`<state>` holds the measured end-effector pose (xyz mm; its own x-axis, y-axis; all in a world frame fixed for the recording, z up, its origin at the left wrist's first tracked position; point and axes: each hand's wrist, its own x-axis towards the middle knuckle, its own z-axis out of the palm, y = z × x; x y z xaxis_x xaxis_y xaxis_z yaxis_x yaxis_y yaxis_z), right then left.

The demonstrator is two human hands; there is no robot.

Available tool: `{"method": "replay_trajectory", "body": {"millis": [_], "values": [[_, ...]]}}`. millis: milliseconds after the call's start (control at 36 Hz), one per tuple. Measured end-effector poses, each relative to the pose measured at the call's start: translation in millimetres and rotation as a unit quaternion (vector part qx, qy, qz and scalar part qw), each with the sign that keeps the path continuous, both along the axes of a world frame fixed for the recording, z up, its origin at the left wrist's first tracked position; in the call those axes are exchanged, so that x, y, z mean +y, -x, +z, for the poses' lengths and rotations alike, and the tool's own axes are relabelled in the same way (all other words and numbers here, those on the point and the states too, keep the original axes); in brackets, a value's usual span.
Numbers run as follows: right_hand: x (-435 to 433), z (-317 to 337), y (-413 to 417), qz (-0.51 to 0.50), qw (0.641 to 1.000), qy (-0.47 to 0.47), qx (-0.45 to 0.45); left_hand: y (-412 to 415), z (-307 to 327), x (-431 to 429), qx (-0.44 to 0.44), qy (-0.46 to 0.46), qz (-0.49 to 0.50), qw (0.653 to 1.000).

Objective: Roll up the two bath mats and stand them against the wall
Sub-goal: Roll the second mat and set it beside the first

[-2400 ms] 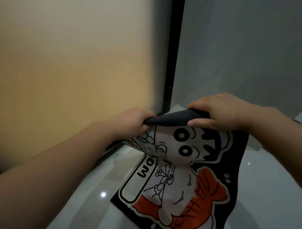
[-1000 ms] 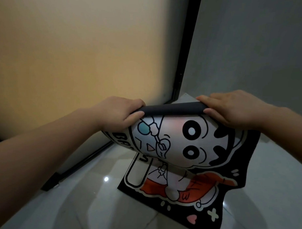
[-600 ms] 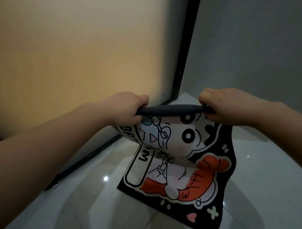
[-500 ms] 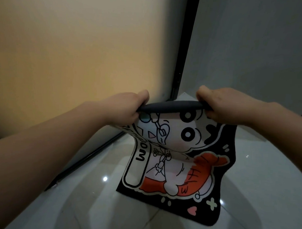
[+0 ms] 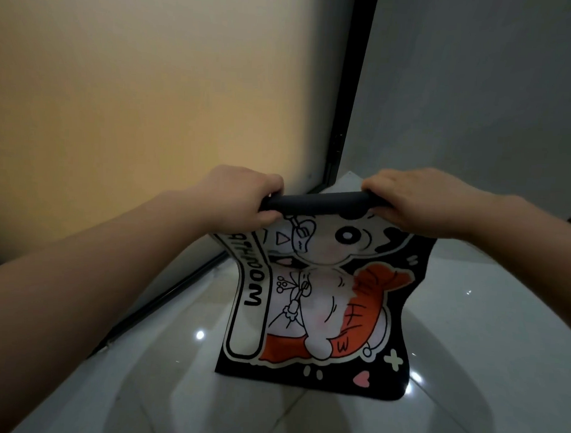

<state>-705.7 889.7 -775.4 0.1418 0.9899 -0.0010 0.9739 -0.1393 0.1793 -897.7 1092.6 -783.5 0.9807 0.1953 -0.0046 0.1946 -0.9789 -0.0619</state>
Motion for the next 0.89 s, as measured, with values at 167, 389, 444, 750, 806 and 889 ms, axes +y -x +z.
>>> {"method": "replay_trajectory", "body": {"millis": [167,389,444,750,806,889], "values": [[5.2,4.7,9.0,-0.042,0.997,0.001,0.063,-9.4,-0.7,-6.7,-0.001,0.116,0.032,0.993],[6.6,-11.1,8.8,0.027,0.995,-0.016,-0.097,-7.3,-0.9,-8.2,0.014,0.078,0.012,0.997],[4.8,-15.7,9.8,0.045,0.993,-0.027,-0.102,-8.7,2.1,-9.0,0.045,0.113,0.032,0.992],[9.6,-16.5,22.7,0.064,0.994,0.004,-0.087,-11.9,-6.0,-10.7,0.086,0.171,0.023,0.981],[11.9,-12.3,21.6,0.033,0.998,0.022,-0.05,-12.8,-10.5,-14.0,0.056,0.139,0.005,0.989],[16.5,-7.2,18.8,-0.01,0.998,0.059,0.038,-12.6,-17.0,-19.9,0.017,0.058,-0.02,0.998]]}}
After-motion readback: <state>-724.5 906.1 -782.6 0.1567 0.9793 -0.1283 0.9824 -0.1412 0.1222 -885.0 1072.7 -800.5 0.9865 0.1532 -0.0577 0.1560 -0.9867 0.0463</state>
